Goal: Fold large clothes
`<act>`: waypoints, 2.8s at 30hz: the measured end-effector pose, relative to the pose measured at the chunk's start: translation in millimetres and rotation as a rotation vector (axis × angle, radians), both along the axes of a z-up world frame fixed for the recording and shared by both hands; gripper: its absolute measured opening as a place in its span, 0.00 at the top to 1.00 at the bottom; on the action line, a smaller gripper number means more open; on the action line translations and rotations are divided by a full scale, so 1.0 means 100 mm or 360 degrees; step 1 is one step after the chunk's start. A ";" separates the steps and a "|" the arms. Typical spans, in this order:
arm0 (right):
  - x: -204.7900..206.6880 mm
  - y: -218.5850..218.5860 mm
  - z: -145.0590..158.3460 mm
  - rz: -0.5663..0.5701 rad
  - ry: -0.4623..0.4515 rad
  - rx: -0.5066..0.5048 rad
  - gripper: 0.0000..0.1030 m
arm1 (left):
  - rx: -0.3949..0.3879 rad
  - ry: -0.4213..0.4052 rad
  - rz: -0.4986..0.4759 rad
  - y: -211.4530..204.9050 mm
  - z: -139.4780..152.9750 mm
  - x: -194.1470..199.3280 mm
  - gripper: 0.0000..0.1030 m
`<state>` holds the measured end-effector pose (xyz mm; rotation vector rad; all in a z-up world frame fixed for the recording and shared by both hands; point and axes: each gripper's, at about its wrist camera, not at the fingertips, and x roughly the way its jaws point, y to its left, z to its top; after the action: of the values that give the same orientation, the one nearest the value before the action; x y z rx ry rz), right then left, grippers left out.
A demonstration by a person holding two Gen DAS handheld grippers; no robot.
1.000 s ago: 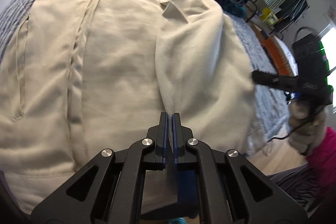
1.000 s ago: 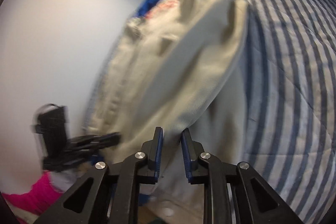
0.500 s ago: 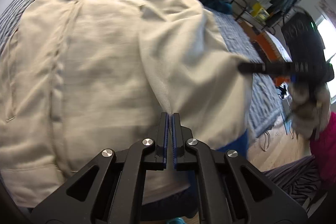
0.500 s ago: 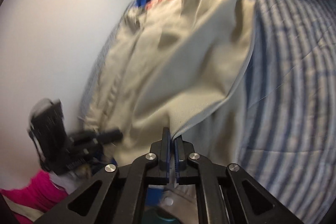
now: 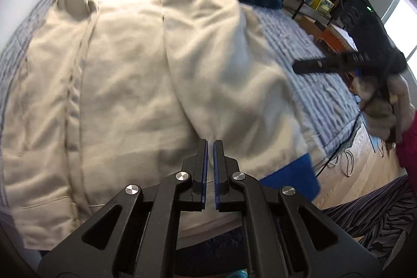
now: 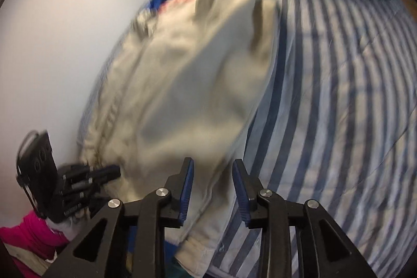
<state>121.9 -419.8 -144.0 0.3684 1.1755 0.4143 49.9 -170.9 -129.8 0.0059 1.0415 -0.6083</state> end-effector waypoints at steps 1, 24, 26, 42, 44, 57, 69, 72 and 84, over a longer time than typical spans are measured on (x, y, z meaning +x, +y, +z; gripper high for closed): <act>0.06 -0.04 0.09 -0.0021 -0.0050 -0.0010 0.68 | -0.0014 -0.0007 -0.0002 0.00 0.04 -0.01 0.99; 1.51 -0.73 -0.48 -0.0432 -0.0094 0.0285 0.91 | -0.0003 0.0149 -0.0258 -0.68 -0.30 -0.29 0.99; 1.51 -0.68 -0.38 -0.0431 -0.0134 0.0214 0.99 | -0.0013 0.0161 -0.0255 -0.66 -0.35 -0.29 0.99; 1.27 -0.79 -0.10 -0.0362 -0.0131 0.0163 0.62 | -0.0065 0.0112 -0.0334 -0.86 -0.15 -0.61 0.58; 1.19 -0.71 -0.14 -0.0278 -0.0088 0.0126 0.62 | -0.0018 0.0055 -0.0413 -0.99 -0.14 -0.73 0.46; 1.25 -0.43 -0.38 -0.0251 -0.0026 0.0047 0.99 | 0.0214 -0.0139 -0.0462 -1.04 -0.27 -0.85 0.97; 1.37 -0.46 -0.30 -0.0265 -0.0091 -0.0049 0.96 | 0.0202 -0.0112 -0.0493 -1.39 -0.26 -0.89 0.98; 1.31 -0.52 -0.27 -0.0252 -0.0089 0.0031 0.85 | 0.0205 -0.0185 -0.0494 -1.37 -0.12 -0.98 0.84; 1.03 -0.93 -0.11 -0.0314 -0.0145 0.0146 0.70 | 0.0532 -0.0376 -0.0627 -1.74 -0.44 -0.95 0.38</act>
<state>225.0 -512.9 -155.1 0.5349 1.0228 0.3104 -45.3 -344.5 -174.2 0.5742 0.9052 -0.7606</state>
